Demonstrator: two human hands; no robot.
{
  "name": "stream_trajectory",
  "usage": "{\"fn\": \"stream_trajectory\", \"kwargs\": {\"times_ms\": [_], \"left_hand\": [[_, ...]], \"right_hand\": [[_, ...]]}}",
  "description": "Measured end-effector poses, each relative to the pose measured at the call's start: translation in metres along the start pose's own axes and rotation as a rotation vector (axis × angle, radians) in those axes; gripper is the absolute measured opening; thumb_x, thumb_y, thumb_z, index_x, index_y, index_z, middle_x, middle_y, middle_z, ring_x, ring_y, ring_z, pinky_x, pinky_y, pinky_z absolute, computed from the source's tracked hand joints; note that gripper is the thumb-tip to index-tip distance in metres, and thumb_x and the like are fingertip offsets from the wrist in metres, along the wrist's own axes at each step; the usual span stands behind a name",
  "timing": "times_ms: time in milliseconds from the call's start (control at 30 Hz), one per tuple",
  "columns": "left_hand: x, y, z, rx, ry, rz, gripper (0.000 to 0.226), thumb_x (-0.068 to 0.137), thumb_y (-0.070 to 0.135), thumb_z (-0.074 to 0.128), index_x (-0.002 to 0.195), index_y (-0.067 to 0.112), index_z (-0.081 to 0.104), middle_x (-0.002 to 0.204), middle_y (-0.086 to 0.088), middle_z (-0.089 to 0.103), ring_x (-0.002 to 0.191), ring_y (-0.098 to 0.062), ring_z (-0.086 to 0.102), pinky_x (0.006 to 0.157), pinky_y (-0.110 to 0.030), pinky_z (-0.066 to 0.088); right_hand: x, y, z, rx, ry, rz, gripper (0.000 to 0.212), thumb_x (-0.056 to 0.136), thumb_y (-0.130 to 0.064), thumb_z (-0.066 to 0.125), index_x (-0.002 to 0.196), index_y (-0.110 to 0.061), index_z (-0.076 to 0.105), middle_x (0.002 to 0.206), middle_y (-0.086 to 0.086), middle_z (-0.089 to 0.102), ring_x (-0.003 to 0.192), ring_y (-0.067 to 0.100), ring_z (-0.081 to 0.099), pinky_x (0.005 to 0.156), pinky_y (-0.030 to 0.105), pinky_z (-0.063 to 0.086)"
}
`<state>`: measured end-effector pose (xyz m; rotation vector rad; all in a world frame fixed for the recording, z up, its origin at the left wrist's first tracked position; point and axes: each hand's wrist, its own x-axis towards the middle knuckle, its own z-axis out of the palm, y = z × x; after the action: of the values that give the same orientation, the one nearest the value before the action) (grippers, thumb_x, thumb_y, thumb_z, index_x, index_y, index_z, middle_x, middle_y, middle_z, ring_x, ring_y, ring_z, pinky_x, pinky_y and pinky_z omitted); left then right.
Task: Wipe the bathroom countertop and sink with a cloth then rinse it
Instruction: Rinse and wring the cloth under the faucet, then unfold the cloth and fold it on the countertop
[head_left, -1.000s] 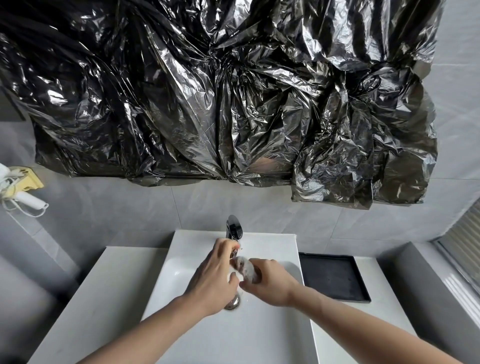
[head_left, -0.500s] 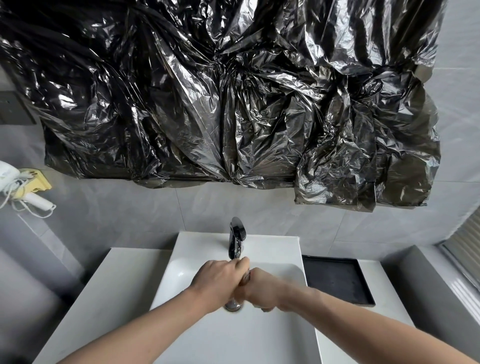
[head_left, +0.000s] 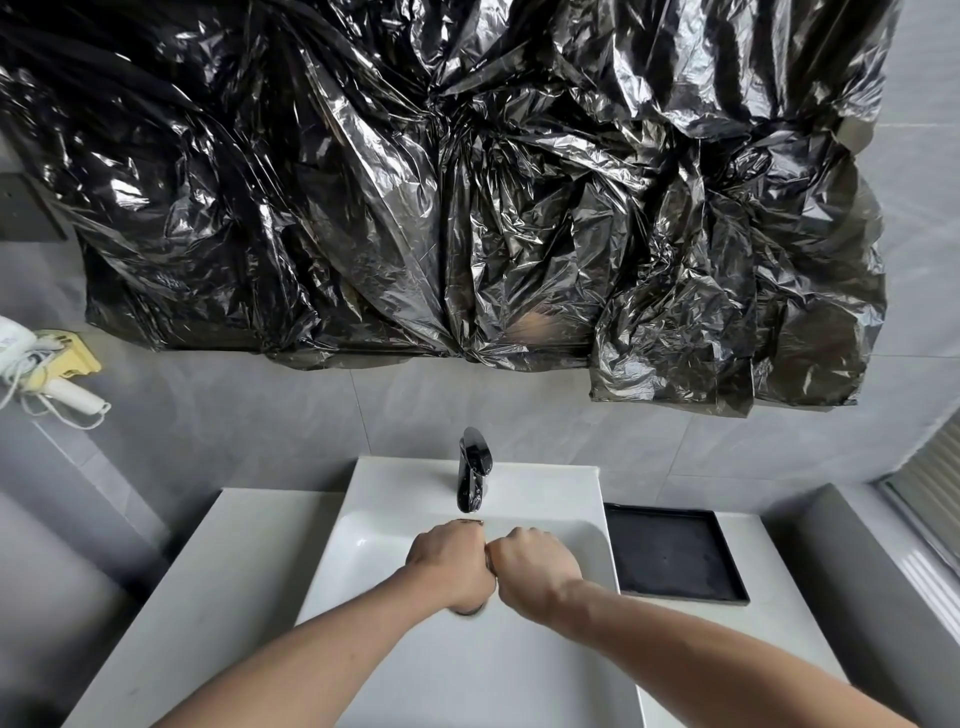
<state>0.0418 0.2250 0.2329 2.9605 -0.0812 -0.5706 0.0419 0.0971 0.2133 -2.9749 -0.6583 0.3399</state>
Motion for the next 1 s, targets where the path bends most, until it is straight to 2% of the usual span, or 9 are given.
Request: {"fn": "stream_trajectory", "kwargs": {"times_ms": [67,200,333,467,533,667,767,867,1000], "left_hand": [[0.003,-0.001,0.006,-0.113,-0.053,-0.052,0.01,0.079,0.023,0.051,0.085,0.018,0.057,0.09,-0.004,0.063,0.083,-0.029,0.062,0.062,-0.03,0.04],[0.007,-0.005,0.012,-0.29,-0.218,-0.055,0.003,0.069,0.02,0.05,0.069,0.017,0.05,0.07,-0.001,0.051,0.061,-0.023,0.044,0.05,-0.026,0.03],[0.005,-0.012,0.015,-0.358,-0.326,-0.046,0.009,0.06,0.02,0.057,0.068,0.02,0.059,0.067,-0.001,0.047,0.055,-0.023,0.034,0.049,-0.026,0.025],[-0.003,-0.009,0.02,-0.437,-0.209,-0.039,0.008,0.06,0.023,0.055,0.061,0.018,0.05,0.062,0.003,0.049,0.056,-0.021,0.042,0.052,-0.026,0.03],[-0.012,-0.01,0.019,-0.419,-0.107,-0.015,0.016,0.063,0.033,0.055,0.07,0.018,0.054,0.066,0.006,0.059,0.061,-0.021,0.051,0.054,-0.028,0.037],[-0.034,-0.025,0.02,-0.578,0.007,0.043,0.027,0.069,0.049,0.06,0.089,0.031,0.053,0.086,0.011,0.069,0.077,-0.013,0.062,0.07,-0.035,0.051],[-0.055,-0.038,0.024,-0.697,0.035,0.142,0.022,0.081,0.045,0.064,0.097,0.033,0.057,0.094,0.012,0.068,0.07,-0.007,0.056,0.071,-0.028,0.048],[-0.078,-0.048,0.028,-0.776,0.111,0.205,0.011,0.092,0.039,0.066,0.098,0.03,0.064,0.099,0.015,0.068,0.082,-0.009,0.062,0.078,-0.024,0.05],[-0.106,-0.056,0.032,-0.937,0.15,0.181,0.013,0.09,0.023,0.073,0.091,0.019,0.061,0.104,0.009,0.071,0.097,-0.01,0.065,0.073,-0.025,0.051]], "right_hand": [[0.003,0.002,0.004,-0.016,0.011,-0.018,0.028,0.087,-0.005,0.047,0.101,-0.014,0.07,0.105,0.02,0.071,0.091,0.044,0.062,0.071,0.038,0.036],[0.006,0.006,0.012,-0.038,0.019,-0.053,0.022,0.089,-0.011,0.048,0.099,-0.015,0.068,0.102,0.019,0.072,0.083,0.043,0.056,0.07,0.038,0.036],[0.003,0.005,0.018,-0.043,0.015,-0.084,0.017,0.091,-0.021,0.052,0.098,-0.018,0.068,0.1,0.017,0.073,0.083,0.044,0.058,0.07,0.038,0.035],[0.002,0.006,0.015,-0.001,0.038,-0.058,0.013,0.087,-0.016,0.051,0.09,-0.023,0.061,0.098,0.013,0.074,0.075,0.039,0.045,0.068,0.037,0.034],[-0.001,0.007,0.017,0.115,0.075,-0.023,0.014,0.082,-0.013,0.05,0.089,-0.025,0.051,0.095,0.011,0.072,0.075,0.037,0.045,0.066,0.036,0.033],[-0.015,0.014,0.023,0.441,0.129,0.005,0.031,0.083,-0.02,0.052,0.113,-0.024,0.046,0.077,-0.012,0.062,0.074,0.022,0.052,0.068,0.038,0.046],[-0.035,0.018,0.021,0.691,0.134,0.019,0.037,0.081,-0.021,0.068,0.112,-0.02,0.049,0.09,-0.006,0.064,0.065,0.008,0.056,0.067,0.031,0.052],[-0.062,0.018,0.017,0.958,0.096,0.04,0.033,0.078,-0.023,0.082,0.1,-0.017,0.058,0.087,-0.001,0.063,0.057,0.004,0.054,0.056,0.025,0.046],[-0.095,0.014,0.018,1.103,0.045,-0.025,0.024,0.094,-0.044,0.073,0.088,-0.021,0.07,0.075,-0.006,0.067,0.069,0.005,0.057,0.07,0.024,0.047]]}}
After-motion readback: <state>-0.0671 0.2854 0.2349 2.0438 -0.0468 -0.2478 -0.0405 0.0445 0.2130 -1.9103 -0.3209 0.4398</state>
